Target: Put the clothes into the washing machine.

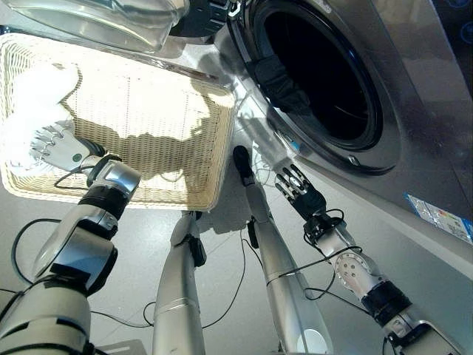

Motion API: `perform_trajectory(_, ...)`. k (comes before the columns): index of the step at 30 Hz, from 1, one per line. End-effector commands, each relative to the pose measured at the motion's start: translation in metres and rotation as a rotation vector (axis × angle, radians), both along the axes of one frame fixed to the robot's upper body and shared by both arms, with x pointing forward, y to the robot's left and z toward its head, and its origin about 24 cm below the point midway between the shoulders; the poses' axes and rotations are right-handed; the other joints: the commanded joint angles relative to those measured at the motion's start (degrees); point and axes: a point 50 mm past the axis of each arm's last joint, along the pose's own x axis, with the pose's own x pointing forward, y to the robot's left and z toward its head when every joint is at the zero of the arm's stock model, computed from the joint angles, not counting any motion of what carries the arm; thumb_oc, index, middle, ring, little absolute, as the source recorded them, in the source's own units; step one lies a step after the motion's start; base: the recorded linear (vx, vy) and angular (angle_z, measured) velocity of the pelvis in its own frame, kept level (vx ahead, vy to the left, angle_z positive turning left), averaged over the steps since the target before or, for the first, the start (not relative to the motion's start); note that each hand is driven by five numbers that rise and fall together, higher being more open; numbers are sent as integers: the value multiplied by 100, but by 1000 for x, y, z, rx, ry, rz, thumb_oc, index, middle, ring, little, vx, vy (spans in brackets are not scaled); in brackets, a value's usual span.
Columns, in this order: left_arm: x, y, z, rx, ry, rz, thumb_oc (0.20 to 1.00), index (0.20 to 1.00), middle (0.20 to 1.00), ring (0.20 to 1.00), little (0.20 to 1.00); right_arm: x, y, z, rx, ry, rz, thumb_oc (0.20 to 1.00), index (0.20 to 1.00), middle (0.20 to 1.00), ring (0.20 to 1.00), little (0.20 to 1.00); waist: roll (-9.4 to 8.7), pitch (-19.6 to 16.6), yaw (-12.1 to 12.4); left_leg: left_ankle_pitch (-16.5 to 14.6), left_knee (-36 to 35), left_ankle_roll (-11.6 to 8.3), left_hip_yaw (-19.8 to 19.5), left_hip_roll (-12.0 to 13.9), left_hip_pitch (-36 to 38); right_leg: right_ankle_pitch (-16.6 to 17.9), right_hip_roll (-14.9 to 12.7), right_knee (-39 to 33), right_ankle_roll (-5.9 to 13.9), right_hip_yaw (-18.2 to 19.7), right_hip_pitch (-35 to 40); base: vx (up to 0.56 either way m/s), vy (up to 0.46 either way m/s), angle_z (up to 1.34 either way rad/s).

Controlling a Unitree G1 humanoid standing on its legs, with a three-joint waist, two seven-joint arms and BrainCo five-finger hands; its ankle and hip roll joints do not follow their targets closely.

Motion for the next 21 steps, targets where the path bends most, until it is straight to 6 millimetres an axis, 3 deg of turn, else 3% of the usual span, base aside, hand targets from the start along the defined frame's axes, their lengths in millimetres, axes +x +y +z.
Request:
perform_trajectory(1, -28, 50, 38, 198, -15, 164, 1000, 1000, 1000, 1000, 1000, -7, -1, 3, 19, -28, 30, 1000, 1000, 1000, 1000, 1000, -211, 92, 72, 551, -415, 64, -181, -310, 36, -286, 166, 177, 167, -602, 201, -10, 31, 3)
perform_trajectory(21, -33, 71, 56, 142, -2, 161, 1000, 1000, 1000, 1000, 1000, 0, 3, 22, 35, -62, 94, 1000, 1000, 1000, 1000, 1000, -249, 92, 238, 594, -446, 65, -267, -290, -184, -282, 42, 188, 255, -855, 57, -7, 50, 3)
